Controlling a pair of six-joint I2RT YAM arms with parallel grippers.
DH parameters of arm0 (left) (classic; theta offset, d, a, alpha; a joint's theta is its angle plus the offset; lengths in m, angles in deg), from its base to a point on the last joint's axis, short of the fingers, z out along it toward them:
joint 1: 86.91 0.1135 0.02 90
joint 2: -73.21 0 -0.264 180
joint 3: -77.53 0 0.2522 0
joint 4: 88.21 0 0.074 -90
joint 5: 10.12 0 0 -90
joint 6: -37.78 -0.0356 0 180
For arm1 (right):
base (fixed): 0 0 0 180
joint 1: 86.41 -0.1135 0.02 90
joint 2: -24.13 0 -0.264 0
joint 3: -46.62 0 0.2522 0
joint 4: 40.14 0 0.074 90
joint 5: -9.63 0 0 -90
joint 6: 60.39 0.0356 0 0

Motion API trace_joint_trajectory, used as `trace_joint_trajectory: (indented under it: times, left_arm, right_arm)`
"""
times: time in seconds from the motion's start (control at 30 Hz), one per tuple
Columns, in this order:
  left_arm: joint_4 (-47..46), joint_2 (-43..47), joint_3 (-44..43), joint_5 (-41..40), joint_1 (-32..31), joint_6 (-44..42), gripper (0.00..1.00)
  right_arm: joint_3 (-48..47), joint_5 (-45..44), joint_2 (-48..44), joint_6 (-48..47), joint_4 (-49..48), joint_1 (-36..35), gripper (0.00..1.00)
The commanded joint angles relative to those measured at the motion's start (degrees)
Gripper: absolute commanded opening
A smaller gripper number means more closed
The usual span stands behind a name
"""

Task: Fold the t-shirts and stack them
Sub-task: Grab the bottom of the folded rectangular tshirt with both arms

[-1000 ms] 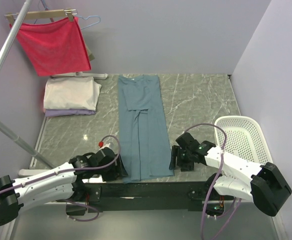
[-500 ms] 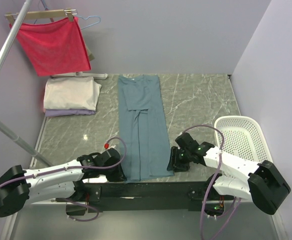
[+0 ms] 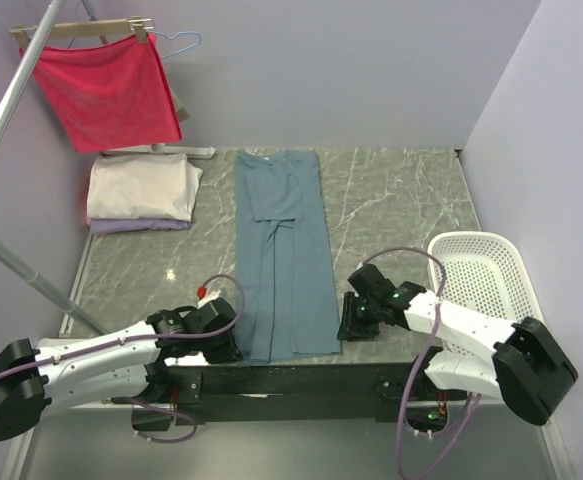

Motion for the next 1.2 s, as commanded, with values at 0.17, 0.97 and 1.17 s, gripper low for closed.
trace_joint_trajectory:
  times: [0.17, 0.97, 1.17]
  left_arm:
    - [0.3, -2.8, 0.6, -2.0, -0.3, -0.6, 0.01]
    - [5.9, 5.3, 0.0, -5.4, -0.3, 3.0, 0.01]
    - [4.3, 4.0, 0.5, -4.9, -0.3, 2.7, 0.01]
  right_arm:
    - [-16.0, -8.5, -5.0, -10.1, 6.1, -0.4, 0.54]
    - [-42.3, 3.8, 35.3, -16.2, -5.0, -18.9, 0.52]
    - [-48.0, 4.2, 41.2, -18.4, -2.7, -20.9, 0.52]
